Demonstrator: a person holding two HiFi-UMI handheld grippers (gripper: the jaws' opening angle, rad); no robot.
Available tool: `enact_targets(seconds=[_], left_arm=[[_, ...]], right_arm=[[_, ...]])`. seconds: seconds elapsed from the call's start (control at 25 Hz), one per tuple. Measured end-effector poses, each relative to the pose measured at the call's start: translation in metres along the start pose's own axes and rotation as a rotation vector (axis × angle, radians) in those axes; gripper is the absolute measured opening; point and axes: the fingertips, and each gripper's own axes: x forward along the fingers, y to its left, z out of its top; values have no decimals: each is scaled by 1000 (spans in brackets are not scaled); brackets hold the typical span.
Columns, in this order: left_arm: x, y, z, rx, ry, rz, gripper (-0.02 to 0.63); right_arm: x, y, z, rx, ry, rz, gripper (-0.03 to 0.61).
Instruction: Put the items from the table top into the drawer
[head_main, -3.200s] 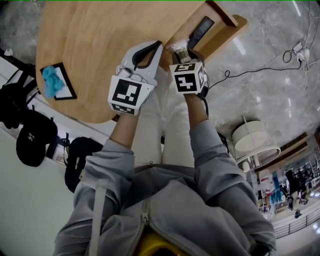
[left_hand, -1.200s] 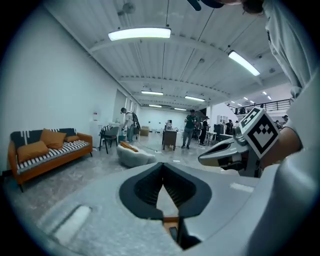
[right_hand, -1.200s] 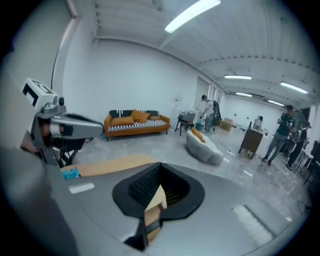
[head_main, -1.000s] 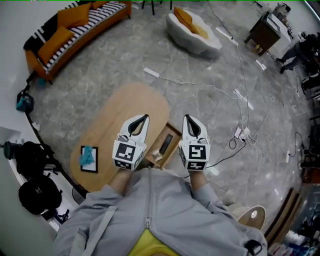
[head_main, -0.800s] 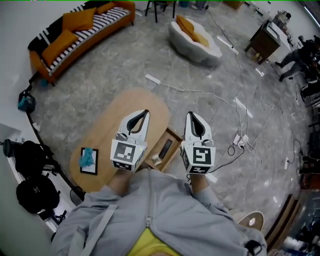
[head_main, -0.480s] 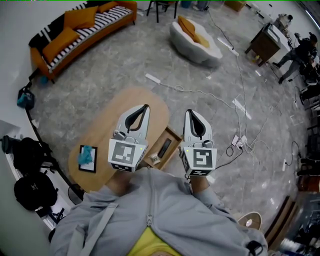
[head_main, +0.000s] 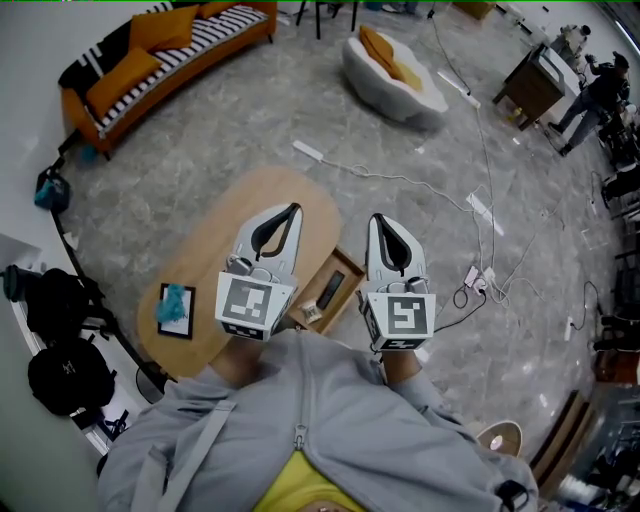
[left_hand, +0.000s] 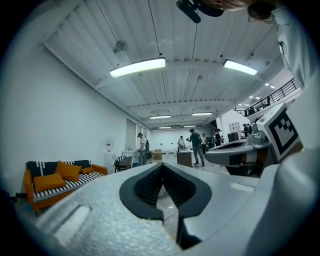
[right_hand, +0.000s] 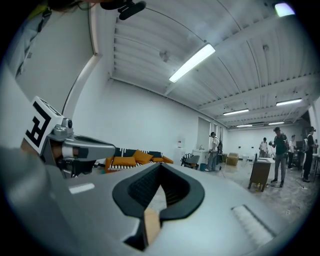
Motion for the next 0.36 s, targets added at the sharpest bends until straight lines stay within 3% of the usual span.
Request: enact_targets(seconds=[0.36], left_arm=[[3, -5, 3, 4, -4, -2, 2]], right_arm=[[0, 0, 0, 7, -13, 20, 0]])
